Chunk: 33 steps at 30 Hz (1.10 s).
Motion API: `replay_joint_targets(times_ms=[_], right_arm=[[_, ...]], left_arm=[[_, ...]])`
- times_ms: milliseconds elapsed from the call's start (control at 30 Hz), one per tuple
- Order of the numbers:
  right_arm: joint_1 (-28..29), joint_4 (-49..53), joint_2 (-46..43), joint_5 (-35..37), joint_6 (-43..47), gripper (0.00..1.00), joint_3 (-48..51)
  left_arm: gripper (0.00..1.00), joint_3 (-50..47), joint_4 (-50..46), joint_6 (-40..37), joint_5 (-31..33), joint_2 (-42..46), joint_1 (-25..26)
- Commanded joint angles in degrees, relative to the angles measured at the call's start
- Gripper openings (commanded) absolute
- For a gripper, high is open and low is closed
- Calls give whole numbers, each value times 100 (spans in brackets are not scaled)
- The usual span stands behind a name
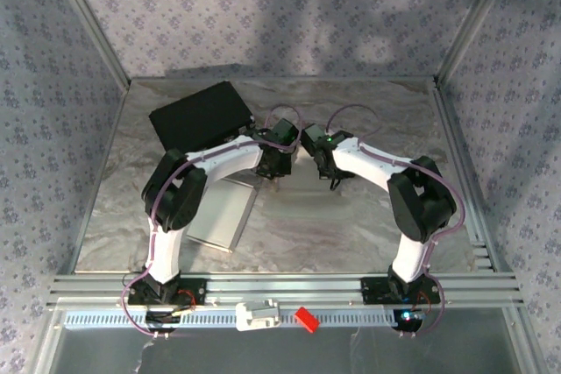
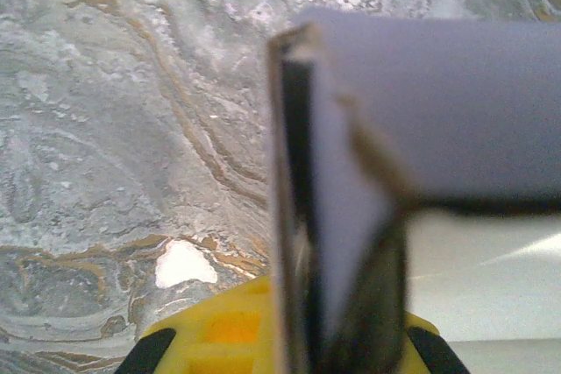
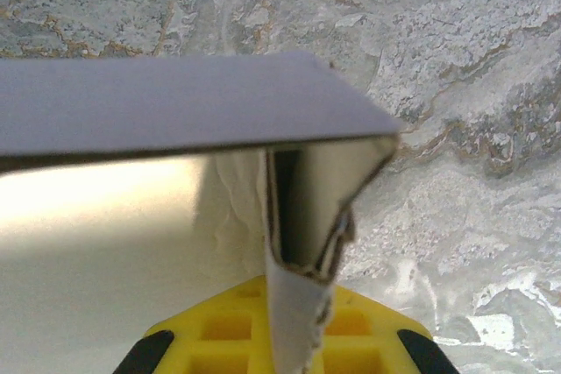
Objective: Fold the paper box
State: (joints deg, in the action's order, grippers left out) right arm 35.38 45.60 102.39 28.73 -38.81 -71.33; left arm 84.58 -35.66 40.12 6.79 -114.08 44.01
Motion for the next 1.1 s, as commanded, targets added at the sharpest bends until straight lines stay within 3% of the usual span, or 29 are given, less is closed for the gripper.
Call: replay_joint_targets(times_ms=[0, 567, 633, 700, 1067], right_arm=[[139, 412, -8, 382, -260, 0, 92], [8, 132, 275, -61, -106, 0, 39], [10, 96, 257, -70, -42, 0, 50], [2, 96, 244, -50, -13, 0, 64], [-22, 10, 206, -123, 110, 0, 124]], left_arm=[[0, -20, -443, 315, 1072, 54, 53], [0, 173, -357, 384, 1300, -482, 172], [19, 90, -154, 297, 1267, -361, 162], [27, 38, -16, 134, 1225, -219, 134], [30, 48, 584, -568, 742, 34, -48]])
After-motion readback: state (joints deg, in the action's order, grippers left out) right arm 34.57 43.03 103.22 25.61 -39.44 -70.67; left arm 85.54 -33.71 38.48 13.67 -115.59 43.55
